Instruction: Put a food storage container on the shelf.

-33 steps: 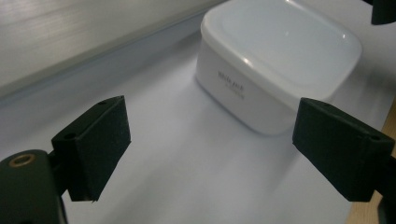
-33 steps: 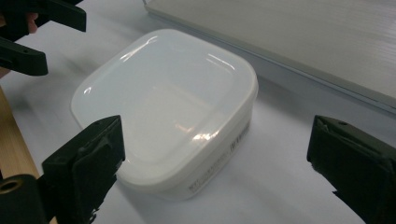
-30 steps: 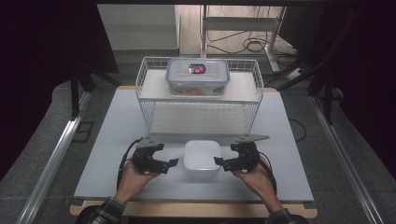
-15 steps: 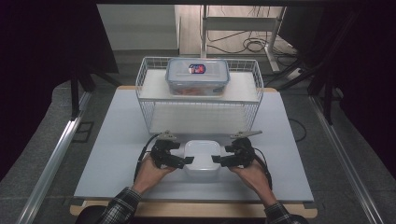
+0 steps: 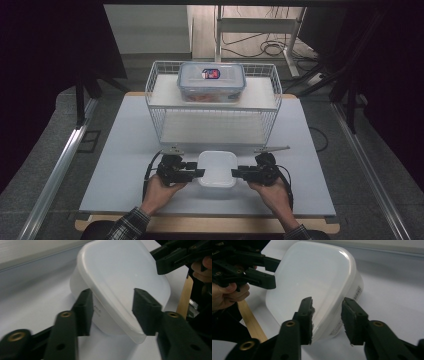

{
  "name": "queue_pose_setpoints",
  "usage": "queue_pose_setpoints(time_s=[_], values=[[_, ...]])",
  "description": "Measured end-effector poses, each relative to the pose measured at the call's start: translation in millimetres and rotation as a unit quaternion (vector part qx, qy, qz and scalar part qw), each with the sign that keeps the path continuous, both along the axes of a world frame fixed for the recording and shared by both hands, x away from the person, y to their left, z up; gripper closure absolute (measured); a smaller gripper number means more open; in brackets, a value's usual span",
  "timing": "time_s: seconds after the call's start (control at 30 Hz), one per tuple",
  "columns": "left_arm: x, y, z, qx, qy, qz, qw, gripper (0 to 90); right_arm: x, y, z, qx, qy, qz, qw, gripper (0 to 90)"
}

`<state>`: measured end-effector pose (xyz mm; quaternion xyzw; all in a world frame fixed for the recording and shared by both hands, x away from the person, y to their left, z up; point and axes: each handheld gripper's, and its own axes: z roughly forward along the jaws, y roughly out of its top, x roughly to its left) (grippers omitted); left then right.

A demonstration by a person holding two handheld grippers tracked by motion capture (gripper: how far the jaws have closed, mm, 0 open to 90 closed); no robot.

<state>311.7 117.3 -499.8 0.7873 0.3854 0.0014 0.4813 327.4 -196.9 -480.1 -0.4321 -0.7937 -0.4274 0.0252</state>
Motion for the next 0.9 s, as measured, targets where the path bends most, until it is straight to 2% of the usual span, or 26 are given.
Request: queue_pose_setpoints(time_s=[0.1,0.2,0.27,0.43,0.57,0.7,0.9], values=[[-2.1,2.7,2.9,-0.003,-0.016,0.017,0.9997,67.5,-1.1,-2.8,2.8,0.016,-0.007,-0.012,0.9998,73.7],[-1.6,5.9,2.0,-0.014,-0.016,0.029,0.9994,78.2,-2.3,-3.3,3.9,0.013,-0.023,-0.019,0.9995,78.9],[0.2,7.8,0.5,-0.023,-0.007,0.032,0.9992,78.8,-3.8,-0.5,4.2,0.002,-0.038,-0.018,0.9991,79.1],[-0.7,7.6,0.9,-0.02,-0.011,0.04,0.999,79.0,-6.2,4.0,6.0,-0.011,-0.057,-0.02,0.9981,79.1],[-0.8,10.1,6.9,-0.026,-0.014,0.039,0.9988,79.1,-8.3,4.8,10.1,-0.006,-0.073,-0.021,0.9971,79.1],[-0.8,13.1,17.9,-0.027,-0.026,0.039,0.9985,79.2,-10.1,7.5,18.4,-0.003,-0.093,-0.021,0.9955,79.2],[-1.0,15.5,30.4,-0.025,-0.038,0.044,0.998,79.3,-7.9,9.5,28.8,0.005,-0.104,-0.019,0.9943,79.1]])
